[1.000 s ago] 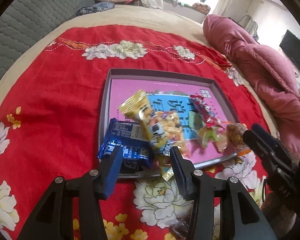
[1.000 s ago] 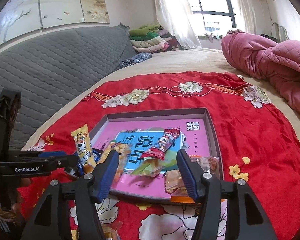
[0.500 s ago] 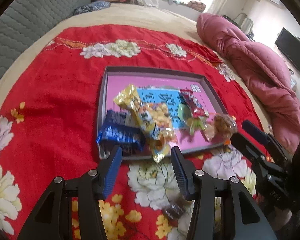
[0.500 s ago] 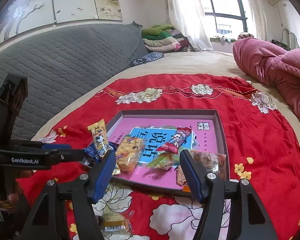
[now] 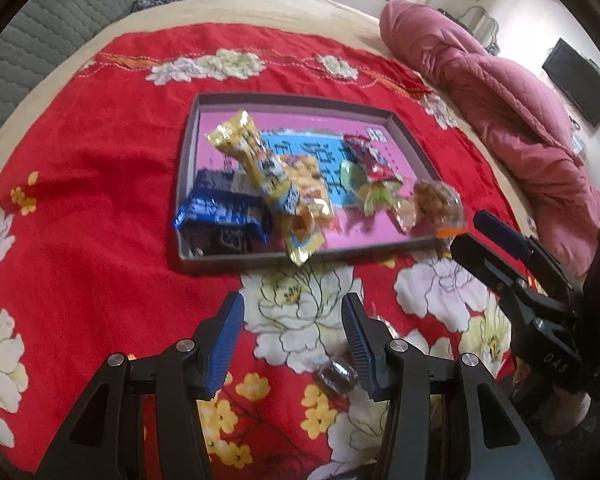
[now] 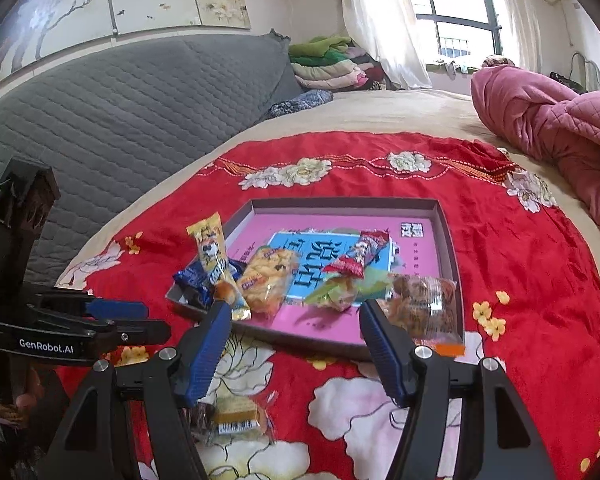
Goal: Organize snacks
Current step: 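Withdraw both tools and move them toward the clear cake bag and dark candy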
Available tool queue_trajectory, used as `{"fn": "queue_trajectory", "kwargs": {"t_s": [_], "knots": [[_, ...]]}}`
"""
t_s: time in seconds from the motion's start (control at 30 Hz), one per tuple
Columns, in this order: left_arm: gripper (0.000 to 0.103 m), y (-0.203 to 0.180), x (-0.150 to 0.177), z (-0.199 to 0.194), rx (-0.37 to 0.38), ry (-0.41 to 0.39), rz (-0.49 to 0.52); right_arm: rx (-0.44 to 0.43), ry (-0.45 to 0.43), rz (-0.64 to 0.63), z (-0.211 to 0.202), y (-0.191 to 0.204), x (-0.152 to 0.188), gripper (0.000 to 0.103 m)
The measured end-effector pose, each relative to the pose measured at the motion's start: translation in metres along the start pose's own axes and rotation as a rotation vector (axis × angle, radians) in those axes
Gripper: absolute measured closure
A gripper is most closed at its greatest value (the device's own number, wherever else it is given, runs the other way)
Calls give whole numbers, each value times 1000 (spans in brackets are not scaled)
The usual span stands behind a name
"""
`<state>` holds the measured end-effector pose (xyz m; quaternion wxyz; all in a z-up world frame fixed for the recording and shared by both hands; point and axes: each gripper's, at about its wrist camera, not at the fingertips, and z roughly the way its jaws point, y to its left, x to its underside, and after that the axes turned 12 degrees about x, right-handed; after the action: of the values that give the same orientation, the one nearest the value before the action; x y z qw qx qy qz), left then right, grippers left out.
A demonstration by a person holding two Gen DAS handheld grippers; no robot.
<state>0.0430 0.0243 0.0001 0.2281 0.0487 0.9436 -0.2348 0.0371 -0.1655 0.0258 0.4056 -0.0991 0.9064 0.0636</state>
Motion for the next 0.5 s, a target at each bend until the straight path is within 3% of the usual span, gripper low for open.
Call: {"fn": "queue_trajectory", "kwargs": {"t_s": [0.5], "knots": [[51,0,23,17,30,115,-25,-32,117,-62,2,12,25,37]]}}
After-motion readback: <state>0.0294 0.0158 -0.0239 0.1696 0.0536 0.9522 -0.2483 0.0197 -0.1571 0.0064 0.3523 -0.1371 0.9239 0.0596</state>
